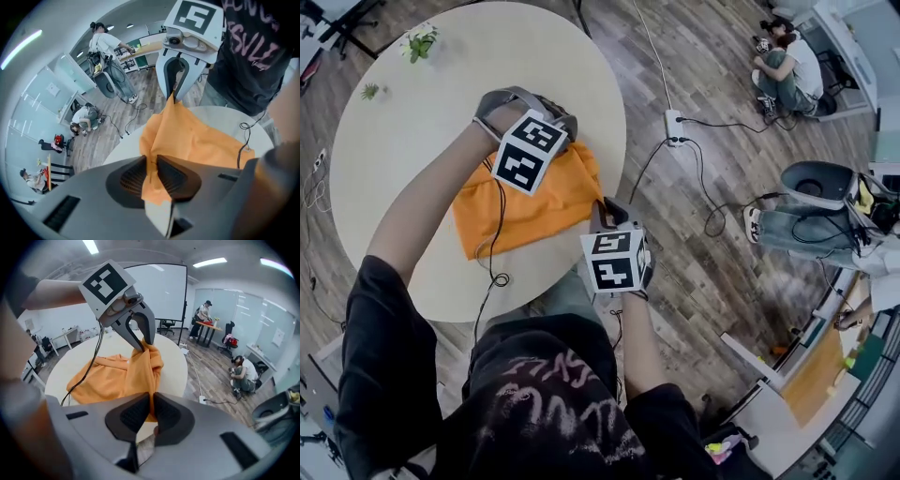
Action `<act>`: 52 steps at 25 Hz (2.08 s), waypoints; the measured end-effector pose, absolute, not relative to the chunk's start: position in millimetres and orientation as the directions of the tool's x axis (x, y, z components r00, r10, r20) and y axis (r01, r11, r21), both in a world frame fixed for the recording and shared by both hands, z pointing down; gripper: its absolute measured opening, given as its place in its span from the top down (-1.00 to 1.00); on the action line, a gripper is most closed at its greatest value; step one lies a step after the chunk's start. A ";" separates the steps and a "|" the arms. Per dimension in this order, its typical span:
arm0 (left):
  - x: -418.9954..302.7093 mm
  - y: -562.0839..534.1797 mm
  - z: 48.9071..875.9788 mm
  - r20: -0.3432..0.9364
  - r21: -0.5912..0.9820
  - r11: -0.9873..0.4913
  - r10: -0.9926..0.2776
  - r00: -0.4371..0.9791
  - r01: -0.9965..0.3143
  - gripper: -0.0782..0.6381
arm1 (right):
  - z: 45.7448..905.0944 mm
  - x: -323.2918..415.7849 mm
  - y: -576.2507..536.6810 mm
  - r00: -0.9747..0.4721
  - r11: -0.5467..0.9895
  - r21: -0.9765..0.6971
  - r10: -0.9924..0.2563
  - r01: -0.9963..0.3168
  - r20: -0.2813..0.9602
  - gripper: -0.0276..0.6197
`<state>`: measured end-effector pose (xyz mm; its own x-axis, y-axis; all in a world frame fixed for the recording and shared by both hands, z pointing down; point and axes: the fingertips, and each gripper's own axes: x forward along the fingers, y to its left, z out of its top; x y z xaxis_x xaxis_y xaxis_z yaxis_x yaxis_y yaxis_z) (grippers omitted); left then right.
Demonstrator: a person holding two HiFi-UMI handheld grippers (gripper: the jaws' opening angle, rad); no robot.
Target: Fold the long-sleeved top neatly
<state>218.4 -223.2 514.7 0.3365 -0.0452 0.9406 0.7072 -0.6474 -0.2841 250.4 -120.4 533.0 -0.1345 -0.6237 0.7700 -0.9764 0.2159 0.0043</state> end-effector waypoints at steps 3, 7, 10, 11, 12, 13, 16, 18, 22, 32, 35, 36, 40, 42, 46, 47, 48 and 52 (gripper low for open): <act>188.8 -212.6 493.2 0.919 -0.348 -0.640 -0.089 0.384 0.685 0.55 | 509.8 225.5 -111.5 -0.082 0.234 0.100 -0.660 -0.967 0.747 0.81; 154.6 -202.3 469.7 0.878 -0.439 -0.621 -0.144 0.456 0.649 0.55 | 484.4 194.3 -100.3 -0.017 0.238 0.206 -0.694 -0.949 0.720 0.81; 129.1 -200.1 452.5 0.844 -0.499 -0.612 -0.184 0.503 0.613 0.55 | 464.6 168.7 -97.5 0.022 0.239 0.277 -0.719 -0.931 0.695 0.81; 120.3 -199.8 446.9 0.833 -0.518 -0.609 -0.198 0.517 0.601 0.55 | 458.4 159.8 -97.0 0.033 0.242 0.301 -0.726 -0.922 0.686 0.81; 111.5 -198.9 442.1 0.821 -0.536 -0.605 -0.210 0.531 0.589 0.55 | 453.2 150.6 -95.7 0.043 0.247 0.324 -0.732 -0.913 0.680 0.81; 102.5 -197.2 438.9 0.810 -0.551 -0.602 -0.221 0.543 0.578 0.55 | 449.5 140.8 -93.6 0.049 0.255 0.344 -0.736 -0.904 0.675 0.81; 72.8 -190.4 440.9 0.796 -0.565 -0.615 -0.230 0.560 0.550 0.55 | 448.0 107.6 -86.8 0.046 0.285 0.372 -0.738 -0.883 0.674 0.81; 51.9 -185.9 450.4 0.796 -0.564 -0.625 -0.235 0.558 0.540 0.55 | 455.0 84.2 -81.3 0.027 0.307 0.365 -0.731 -0.879 0.682 0.81; 14.8 -180.9 480.6 0.802 -0.567 -0.620 -0.266 0.535 0.542 0.55 | 483.8 42.5 -72.6 -0.015 0.349 0.329 -0.704 -0.877 0.710 0.81; -44.5 -185.8 559.6 0.847 -0.514 -0.645 -0.278 0.452 0.566 0.55 | 558.6 -35.4 -74.0 -0.134 0.447 0.191 -0.599 -0.874 0.789 0.81; -49.4 -191.2 569.0 0.856 -0.498 -0.664 -0.270 0.442 0.558 0.55 | 573.2 -48.8 -76.8 -0.205 0.458 0.099 -0.568 -0.884 0.797 0.81; -51.0 -192.1 572.2 0.858 -0.493 -0.666 -0.269 0.437 0.559 0.55 | 577.4 -52.9 -77.5 -0.232 0.461 0.062 -0.553 -0.885 0.800 0.81; -63.8 -196.8 585.9 0.871 -0.476 -0.681 -0.277 0.407 0.556 0.53 | 593.8 -66.4 -79.1 -0.314 0.486 -0.040 -0.498 -0.873 0.809 0.79; -76.1 -203.0 587.0 0.876 -0.466 -0.711 -0.286 0.388 0.527 0.55 | 599.4 -71.2 -78.4 -0.336 0.499 -0.063 -0.480 -0.865 0.811 0.76; -94.5 -213.8 564.5 0.859 -0.486 -0.753 -0.316 0.403 0.444 0.62 | 604.6 -77.5 -78.2 -0.355 0.497 -0.088 -0.475 -0.863 0.806 0.72; -93.2 -212.6 556.2 0.848 -0.501 -0.751 -0.326 0.418 0.430 0.64 | 605.7 -79.2 -75.9 -0.359 0.501 -0.091 -0.472 -0.861 0.805 0.70; -88.5 -208.0 548.7 0.836 -0.516 -0.746 -0.331 0.438 0.421 0.66 | 606.6 -81.6 -72.0 -0.367 0.508 -0.096 -0.466 -0.856 0.805 0.70; -51.6 -177.3 536.6 0.807 -0.535 -0.730 -0.294 0.511 0.425 0.67 | 600.3 -87.0 -61.4 -0.391 0.499 -0.119 -0.487 -0.858 0.781 0.73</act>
